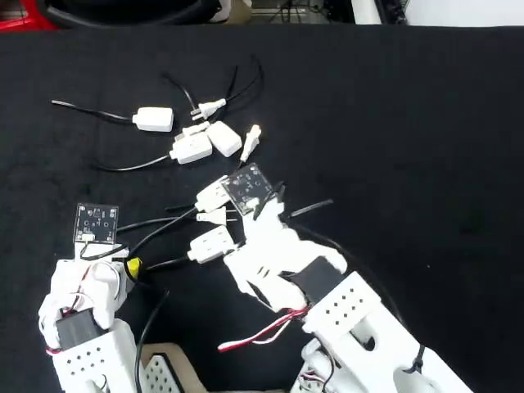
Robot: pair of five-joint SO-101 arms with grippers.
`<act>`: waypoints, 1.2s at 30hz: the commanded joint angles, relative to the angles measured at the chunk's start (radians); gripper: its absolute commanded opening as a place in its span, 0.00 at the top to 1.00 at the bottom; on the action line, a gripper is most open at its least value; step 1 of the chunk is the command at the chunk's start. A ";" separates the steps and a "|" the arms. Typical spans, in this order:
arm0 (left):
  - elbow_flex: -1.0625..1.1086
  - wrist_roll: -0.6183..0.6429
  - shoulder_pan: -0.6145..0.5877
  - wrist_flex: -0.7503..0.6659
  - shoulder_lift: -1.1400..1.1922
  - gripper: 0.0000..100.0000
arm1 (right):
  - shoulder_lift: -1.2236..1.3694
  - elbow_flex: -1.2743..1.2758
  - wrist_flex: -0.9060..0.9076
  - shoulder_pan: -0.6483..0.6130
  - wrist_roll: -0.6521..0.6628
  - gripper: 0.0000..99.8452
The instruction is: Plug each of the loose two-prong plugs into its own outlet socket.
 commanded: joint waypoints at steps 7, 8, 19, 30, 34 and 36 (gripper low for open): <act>0.021 0.008 -0.004 0.005 0.000 0.69 | 0.199 -0.189 -0.034 -0.014 0.011 0.99; 0.021 0.008 -0.004 0.005 0.000 0.69 | 0.251 -0.217 -0.037 -0.015 0.011 0.99; 0.021 0.008 -0.004 0.005 0.000 0.69 | 0.377 -0.288 -0.061 0.018 0.014 0.99; 0.021 0.008 -0.004 0.005 0.000 0.69 | 0.377 -0.214 -0.186 0.080 0.089 0.99; 0.021 0.008 -0.004 0.005 0.000 0.69 | 0.377 -0.200 -0.186 0.080 0.089 0.99; 0.021 0.008 -0.004 0.005 0.000 0.69 | 0.377 -0.193 -0.186 0.080 0.089 0.99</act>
